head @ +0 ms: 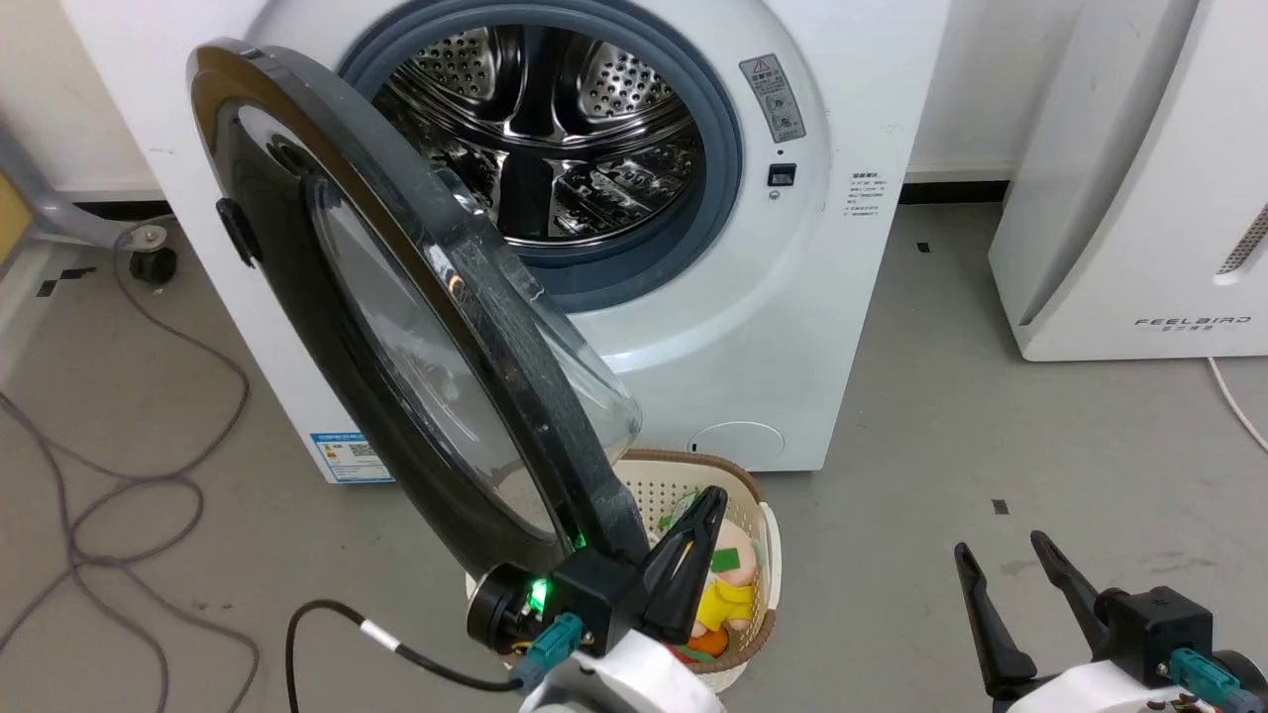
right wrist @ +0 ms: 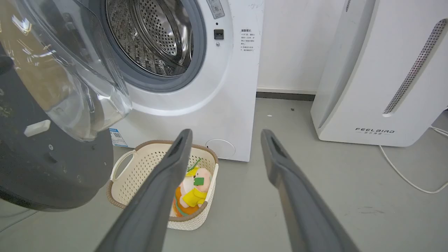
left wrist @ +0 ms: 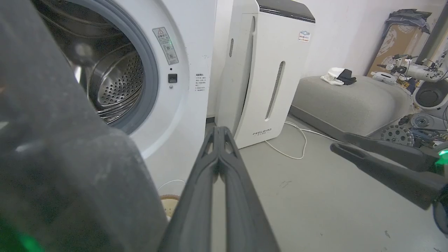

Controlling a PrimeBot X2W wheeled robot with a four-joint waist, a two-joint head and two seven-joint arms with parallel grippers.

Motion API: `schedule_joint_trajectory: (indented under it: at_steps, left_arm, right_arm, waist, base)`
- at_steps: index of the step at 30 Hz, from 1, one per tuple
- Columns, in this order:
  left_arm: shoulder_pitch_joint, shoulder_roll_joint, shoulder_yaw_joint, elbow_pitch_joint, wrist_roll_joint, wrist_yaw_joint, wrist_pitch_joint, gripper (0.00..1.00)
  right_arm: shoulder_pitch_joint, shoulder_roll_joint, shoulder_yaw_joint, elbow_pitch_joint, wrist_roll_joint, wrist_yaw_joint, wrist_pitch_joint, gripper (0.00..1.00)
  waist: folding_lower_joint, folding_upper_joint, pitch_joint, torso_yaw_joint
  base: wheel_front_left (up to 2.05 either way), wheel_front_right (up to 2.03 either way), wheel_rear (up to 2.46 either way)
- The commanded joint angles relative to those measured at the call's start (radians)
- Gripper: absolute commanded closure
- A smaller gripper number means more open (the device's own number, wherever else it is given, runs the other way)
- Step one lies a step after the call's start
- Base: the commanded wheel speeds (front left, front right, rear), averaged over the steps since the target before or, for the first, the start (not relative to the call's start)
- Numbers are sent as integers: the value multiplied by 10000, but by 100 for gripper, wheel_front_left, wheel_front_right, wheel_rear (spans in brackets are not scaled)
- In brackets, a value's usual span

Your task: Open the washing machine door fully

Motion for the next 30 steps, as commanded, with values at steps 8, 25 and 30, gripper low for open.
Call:
schedule_joint_trajectory:
  at_steps: [8,25,30]
  left_arm:
    - [500,440,201,-19,-122,220,-118,100]
    - [1566,1004,-73,-1117,-99,335,-159,100]
    - [1931,1157,131,-1625,-264,539,-174,100]
  right_arm:
    - [196,20,-12,72,104,-7,106,0]
    - [179,20,-156,248,160,-7,163,0]
    - [173,20,-208,257,184,-7,174,0]
  waist:
    - [1,0,61,340]
    - [1,0,194,1544]
    - [1,0,239,2087]
  base:
    - [0,0,0]
    - [0,0,0]
    - [0,0,0]
